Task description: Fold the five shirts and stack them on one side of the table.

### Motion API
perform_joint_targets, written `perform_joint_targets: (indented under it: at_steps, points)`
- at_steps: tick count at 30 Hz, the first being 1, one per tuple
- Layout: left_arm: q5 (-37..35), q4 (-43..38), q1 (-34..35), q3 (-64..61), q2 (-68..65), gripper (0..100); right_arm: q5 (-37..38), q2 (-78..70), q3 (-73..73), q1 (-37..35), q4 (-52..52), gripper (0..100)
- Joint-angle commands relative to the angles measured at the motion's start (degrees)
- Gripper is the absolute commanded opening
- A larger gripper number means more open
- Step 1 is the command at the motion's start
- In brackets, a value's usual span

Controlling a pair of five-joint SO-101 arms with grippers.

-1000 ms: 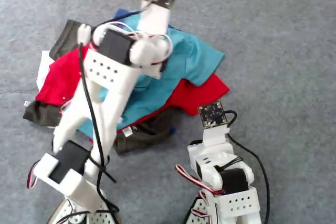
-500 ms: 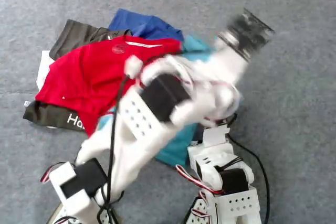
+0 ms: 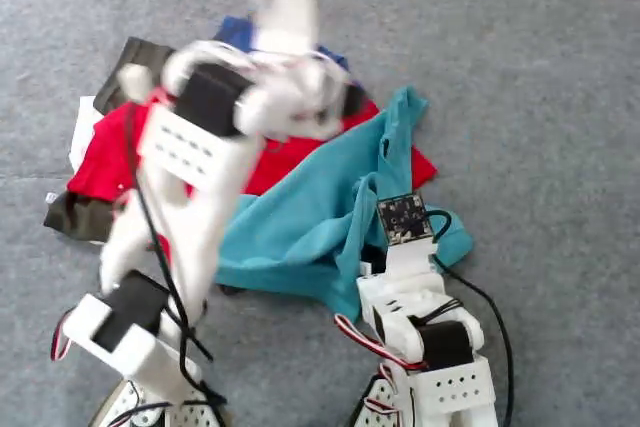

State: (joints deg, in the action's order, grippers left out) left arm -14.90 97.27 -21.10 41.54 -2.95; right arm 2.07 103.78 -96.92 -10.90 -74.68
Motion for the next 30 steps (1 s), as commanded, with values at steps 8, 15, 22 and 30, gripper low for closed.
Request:
perform_joint_targets:
  at_steps: [8, 15, 22, 30]
  points:
    - [6.1, 0.3, 33.5, -16.0, -0.6, 26, 9.0, 4.5, 5.5, 1.7, 2.0, 1.7]
    - [7.2, -9.2, 38.7, -31.6, -4.7, 26, 18.4, 4.2, 28.2, 14.4, 1.8, 2.6]
    - [7.3, -13.0, 38.6, -36.9, -3.1, 26, 16.8, -13.1, 49.1, 18.9, 6.8, 12.2]
    - [8.1, -10.4, 38.6, -36.6, -2.6, 26, 2.3, -51.7, 67.2, 5.5, 1.6, 16.4]
